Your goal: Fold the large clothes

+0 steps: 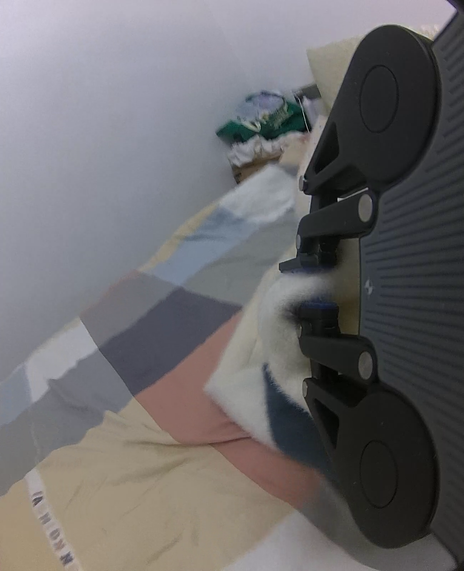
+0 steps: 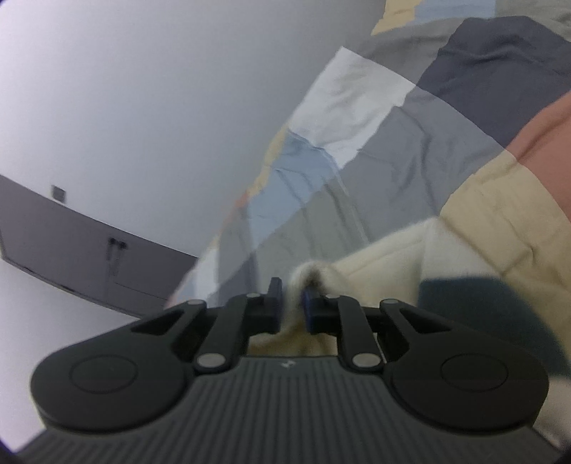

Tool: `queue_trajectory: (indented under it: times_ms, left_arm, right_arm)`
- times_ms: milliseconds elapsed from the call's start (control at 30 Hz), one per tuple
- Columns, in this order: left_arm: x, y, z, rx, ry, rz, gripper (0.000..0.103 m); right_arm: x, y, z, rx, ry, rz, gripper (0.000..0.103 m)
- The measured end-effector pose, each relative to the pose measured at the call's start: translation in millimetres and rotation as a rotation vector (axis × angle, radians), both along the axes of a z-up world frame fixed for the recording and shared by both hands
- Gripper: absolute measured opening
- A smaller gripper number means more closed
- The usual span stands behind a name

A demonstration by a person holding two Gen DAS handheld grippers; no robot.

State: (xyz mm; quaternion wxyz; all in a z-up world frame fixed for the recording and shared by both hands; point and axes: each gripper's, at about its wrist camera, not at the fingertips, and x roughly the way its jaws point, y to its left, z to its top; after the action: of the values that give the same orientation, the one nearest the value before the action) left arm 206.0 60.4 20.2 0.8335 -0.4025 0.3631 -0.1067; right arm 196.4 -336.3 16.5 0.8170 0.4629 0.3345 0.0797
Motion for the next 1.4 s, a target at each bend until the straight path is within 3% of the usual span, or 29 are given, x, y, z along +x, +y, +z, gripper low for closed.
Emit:
queue_trajectory:
  times_ms: [100, 233, 500, 600, 633, 700, 733, 800, 833, 1000, 1200, 1400]
  left_arm:
    - [23, 2, -26, 0.017, 0.015, -0.007, 0.017]
    - [42, 11, -51, -0.032, 0.019, 0.0, 0.017]
    - [50, 3, -50, 0.011, 0.013, -0.032, 0.018]
    - [47, 1, -42, 0.012, 0.002, -0.093, 0.035]
    - [43, 1, -39, 0.002, -0.01, -0.101, 0.046]
    - [33, 1, -28, 0.001, -0.043, -0.114, 0.056]
    - [27, 0, -21, 0.021, -0.066, -0.115, 0.062]
    - [10, -3, -2, 0.086, -0.131, -0.11, 0.068]
    - [2, -6, 7, 0.124, -0.164, -0.116, 0.068]
    - [-31, -22, 39, 0.364, -0.231, -0.153, 0.068]
    - [-28, -42, 17, 0.648, -0.148, -0.176, 0.068]
    - [-8, -38, -11, 0.691, -0.088, -0.161, 0.066]
  right_arm:
    - [22, -1, -24, -0.024, 0.025, -0.001, 0.015]
    - [46, -1, -52, -0.031, 0.092, -0.013, 0.015]
    - [54, 4, -64, -0.058, 0.095, 0.015, 0.017]
    - [49, 3, -57, -0.074, 0.062, 0.046, 0.018]
    - [47, 4, -53, -0.086, 0.056, 0.053, 0.018]
    - [43, 6, -47, -0.103, 0.047, 0.075, 0.029]
    - [41, 7, -44, -0.106, 0.04, 0.082, 0.034]
    - [30, 7, -35, -0.113, 0.006, 0.084, 0.063]
    - [23, 7, -30, -0.113, -0.018, 0.088, 0.067]
    - [-9, 15, 2, -0.217, -0.139, 0.102, 0.067]
    - [-11, 45, 6, -0.334, -0.161, 0.25, 0.067]
    - [9, 85, -6, -0.527, -0.164, 0.353, 0.066]
